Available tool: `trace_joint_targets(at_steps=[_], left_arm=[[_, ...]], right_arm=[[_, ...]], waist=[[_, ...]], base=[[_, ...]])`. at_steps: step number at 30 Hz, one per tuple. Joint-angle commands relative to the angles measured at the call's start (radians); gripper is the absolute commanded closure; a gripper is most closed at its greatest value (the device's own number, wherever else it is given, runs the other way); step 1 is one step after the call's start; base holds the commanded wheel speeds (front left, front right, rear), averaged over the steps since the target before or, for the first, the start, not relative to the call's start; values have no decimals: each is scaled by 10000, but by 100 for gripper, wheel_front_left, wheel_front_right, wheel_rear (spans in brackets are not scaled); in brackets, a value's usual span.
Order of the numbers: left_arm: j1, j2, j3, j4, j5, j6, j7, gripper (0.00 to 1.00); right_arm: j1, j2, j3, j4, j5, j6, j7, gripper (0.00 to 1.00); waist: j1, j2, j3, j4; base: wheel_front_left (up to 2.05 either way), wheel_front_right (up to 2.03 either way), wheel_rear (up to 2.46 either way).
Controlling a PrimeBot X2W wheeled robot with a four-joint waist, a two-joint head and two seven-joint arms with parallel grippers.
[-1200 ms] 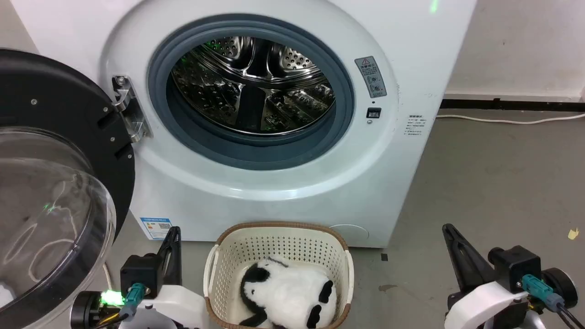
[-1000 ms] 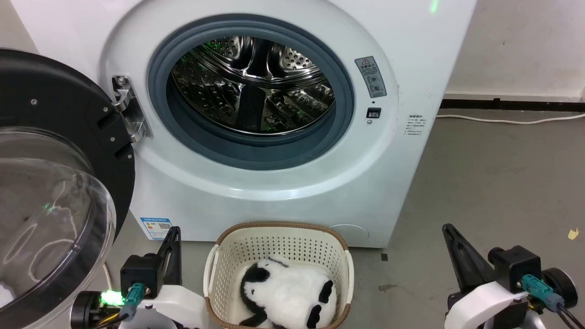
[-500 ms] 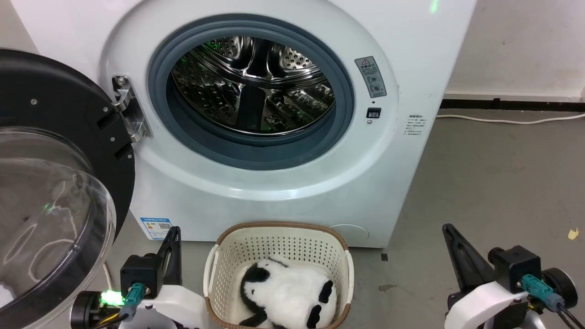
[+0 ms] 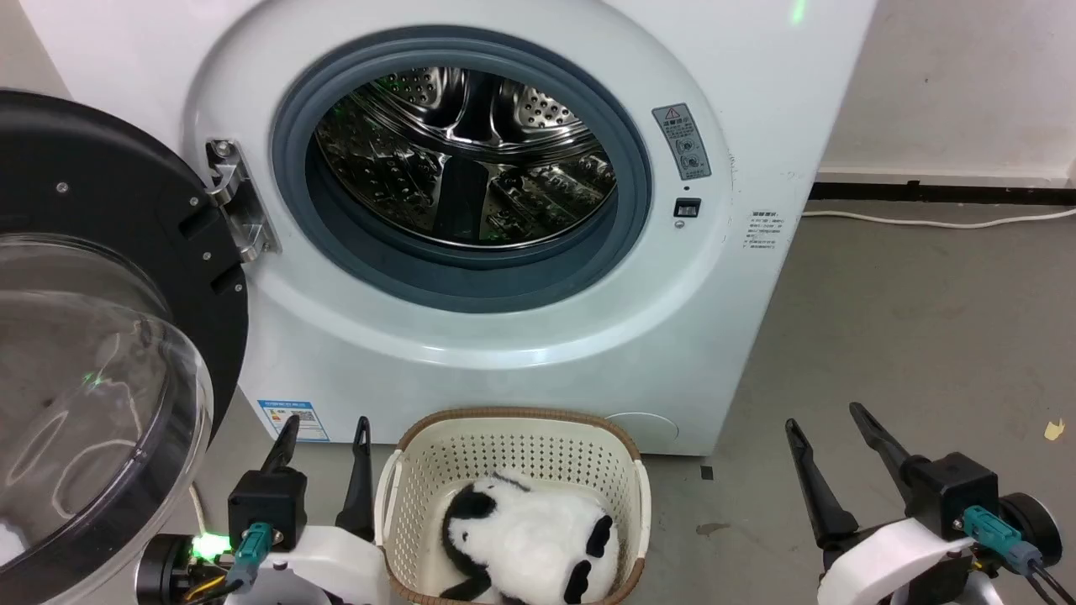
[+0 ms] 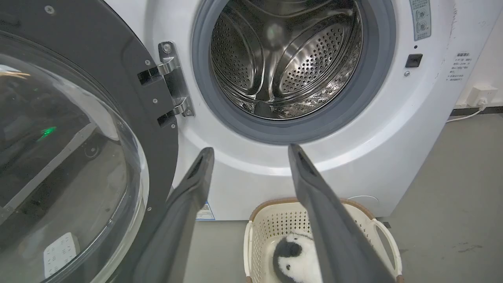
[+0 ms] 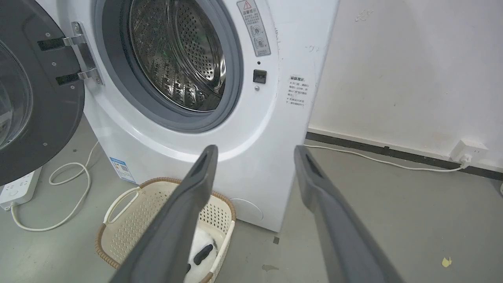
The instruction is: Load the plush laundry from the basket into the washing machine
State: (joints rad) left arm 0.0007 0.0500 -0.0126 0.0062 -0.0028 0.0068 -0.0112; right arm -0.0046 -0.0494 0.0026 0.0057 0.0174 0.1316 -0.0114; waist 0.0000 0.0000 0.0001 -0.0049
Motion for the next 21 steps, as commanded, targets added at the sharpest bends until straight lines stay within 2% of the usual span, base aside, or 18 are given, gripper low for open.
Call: trace_joint_targets(at_steps=[1,12,21], left_arm=[[51,6,-54,45,-3,38,-153,0],[-75,11,-235,350,-88,9,-383,0],[-583,121,-421,1243,-232,-181,-482,0]], right_arm=[[49,-1,-37,18,106,-1,-153,0],[-26,-2,-34,-4,242,-2,-382,0],[-247,-2,113,-167,547,-3,-612,0]], waist=[[0,0,41,-40],[0,0,416,-243],[0,0,1301,-610]], base=[[0,0,0],[0,0,0],[0,0,0]])
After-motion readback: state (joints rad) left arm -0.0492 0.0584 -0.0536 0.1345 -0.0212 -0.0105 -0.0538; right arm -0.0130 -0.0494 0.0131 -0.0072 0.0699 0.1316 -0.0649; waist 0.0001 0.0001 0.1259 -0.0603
